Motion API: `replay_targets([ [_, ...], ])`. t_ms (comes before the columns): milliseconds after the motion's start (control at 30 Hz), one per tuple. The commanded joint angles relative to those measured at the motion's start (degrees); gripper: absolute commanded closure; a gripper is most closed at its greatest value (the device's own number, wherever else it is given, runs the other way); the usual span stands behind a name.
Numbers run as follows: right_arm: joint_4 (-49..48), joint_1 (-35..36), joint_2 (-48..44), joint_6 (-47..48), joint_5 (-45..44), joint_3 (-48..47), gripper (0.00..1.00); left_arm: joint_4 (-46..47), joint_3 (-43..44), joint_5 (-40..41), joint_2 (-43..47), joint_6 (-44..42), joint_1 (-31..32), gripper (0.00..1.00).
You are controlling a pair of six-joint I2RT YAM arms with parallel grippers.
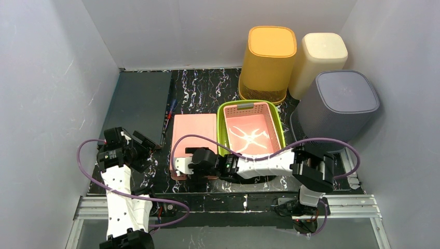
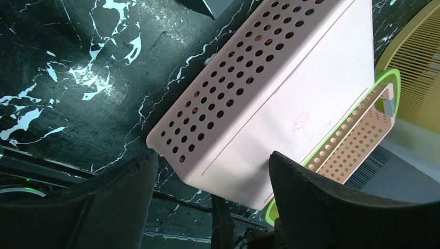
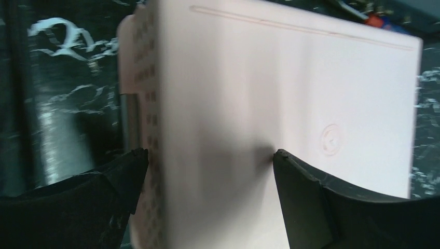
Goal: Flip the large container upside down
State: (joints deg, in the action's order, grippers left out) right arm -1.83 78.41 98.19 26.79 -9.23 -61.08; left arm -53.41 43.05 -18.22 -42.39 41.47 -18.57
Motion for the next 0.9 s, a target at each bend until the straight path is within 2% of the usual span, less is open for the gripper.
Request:
replay_targets([
  [0, -11.0, -1.0, 3.5, 6.2, -8.8, -2.0, 0.01, -2.2, 2.4, 1.5, 0.1, -1.8, 0.1, 0.23],
  [233, -11.7, -7.2, 9.2, 1.3, -4.9, -8.9, 0.02, -2.1, 2.6, 1.0, -0.1, -1.7, 0.1, 0.23],
  [433, -8.0, -12.1, 13.8, -3.9, -1.6, -16.1, 0.03, -2.1, 2.7, 0.4, 0.0, -1.7, 0.1, 0.23],
  [667, -6.5, -19.6, 16.5, -12.5, 7.1, -20.3, 0.07, -2.1, 2.2, -0.3, 0.4, -1.7, 0.1, 0.23],
  [867, -4.4, -22.3, 19.6, -15.1, 6.1, -24.6, 0.08, -2.0, 2.0, -0.9, 0.4, -1.4, 0.1, 0.23],
])
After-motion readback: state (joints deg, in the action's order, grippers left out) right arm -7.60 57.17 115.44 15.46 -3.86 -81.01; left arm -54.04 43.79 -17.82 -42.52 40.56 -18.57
